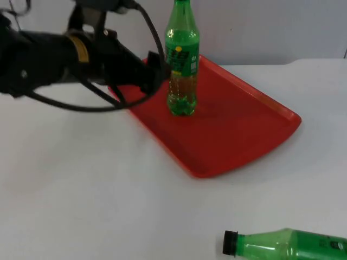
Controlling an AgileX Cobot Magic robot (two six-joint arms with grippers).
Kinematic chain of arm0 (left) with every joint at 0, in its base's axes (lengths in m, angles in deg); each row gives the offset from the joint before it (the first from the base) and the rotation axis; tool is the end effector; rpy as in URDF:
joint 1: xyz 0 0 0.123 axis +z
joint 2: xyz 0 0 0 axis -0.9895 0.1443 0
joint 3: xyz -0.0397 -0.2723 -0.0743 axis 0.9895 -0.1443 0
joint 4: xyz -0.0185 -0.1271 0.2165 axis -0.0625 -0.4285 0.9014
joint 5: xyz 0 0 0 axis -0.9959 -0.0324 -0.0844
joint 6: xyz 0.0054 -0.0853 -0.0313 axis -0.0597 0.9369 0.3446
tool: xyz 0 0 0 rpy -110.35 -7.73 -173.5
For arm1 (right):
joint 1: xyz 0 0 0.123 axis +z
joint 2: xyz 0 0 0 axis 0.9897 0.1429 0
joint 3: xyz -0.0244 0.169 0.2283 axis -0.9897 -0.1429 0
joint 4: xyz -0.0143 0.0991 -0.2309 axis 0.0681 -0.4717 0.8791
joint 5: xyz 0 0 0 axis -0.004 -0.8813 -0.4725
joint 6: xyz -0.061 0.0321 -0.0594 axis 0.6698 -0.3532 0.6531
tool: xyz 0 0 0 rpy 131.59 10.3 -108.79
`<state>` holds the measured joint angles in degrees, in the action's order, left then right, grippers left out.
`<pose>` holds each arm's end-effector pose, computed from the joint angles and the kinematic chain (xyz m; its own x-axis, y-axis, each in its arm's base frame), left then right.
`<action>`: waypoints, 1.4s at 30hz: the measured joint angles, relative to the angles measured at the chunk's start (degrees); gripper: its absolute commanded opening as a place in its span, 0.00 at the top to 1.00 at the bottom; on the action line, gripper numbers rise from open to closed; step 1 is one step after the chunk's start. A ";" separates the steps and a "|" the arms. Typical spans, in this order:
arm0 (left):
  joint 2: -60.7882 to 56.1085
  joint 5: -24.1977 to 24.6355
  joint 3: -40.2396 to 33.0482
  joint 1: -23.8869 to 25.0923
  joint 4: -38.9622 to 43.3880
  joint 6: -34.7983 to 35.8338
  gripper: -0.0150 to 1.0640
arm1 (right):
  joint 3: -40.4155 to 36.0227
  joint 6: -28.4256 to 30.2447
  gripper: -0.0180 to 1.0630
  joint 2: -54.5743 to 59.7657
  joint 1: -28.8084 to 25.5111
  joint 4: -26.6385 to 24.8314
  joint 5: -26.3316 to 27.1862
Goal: Place the bottle upright on the tray.
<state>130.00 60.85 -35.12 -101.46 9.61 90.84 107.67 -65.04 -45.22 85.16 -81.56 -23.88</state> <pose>0.3532 -0.1410 0.1647 -0.3824 0.2277 -0.8955 0.4916 0.8708 0.0115 -0.0073 -0.0018 0.2803 -0.4621 -0.0353 -0.8861 -0.0493 0.9987 -0.0141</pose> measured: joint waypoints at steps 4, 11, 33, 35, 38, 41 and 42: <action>-6.07 8.01 0.00 0.00 0.00 0.75 0.01 | 0.00 0.00 0.01 0.00 0.00 0.00 0.00; -17.19 21.28 -0.09 0.00 -0.09 5.09 0.01 | 0.00 0.00 0.01 0.00 0.00 0.00 0.00; -32.33 41.68 -0.22 -4.76 -7.18 -0.09 0.01 | 0.00 0.00 0.01 0.00 0.00 0.00 0.00; -32.56 41.72 -0.22 -5.54 -8.11 -0.30 0.01 | 0.00 0.00 0.01 0.00 0.00 0.00 0.00; -33.26 41.72 -1.19 -5.54 -9.09 -0.30 0.01 | 0.00 0.00 0.01 0.00 0.00 0.00 0.00; -34.98 41.72 -3.78 -5.54 -9.51 -0.30 0.01 | 0.00 0.00 0.01 0.00 0.00 0.00 0.00; -34.98 41.72 -3.78 -5.54 -9.51 -0.30 0.01 | 0.00 0.00 0.01 0.00 0.00 0.00 0.00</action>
<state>95.02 102.57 -38.89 -107.01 0.10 90.53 107.67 -65.04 -45.22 85.16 -81.56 -23.88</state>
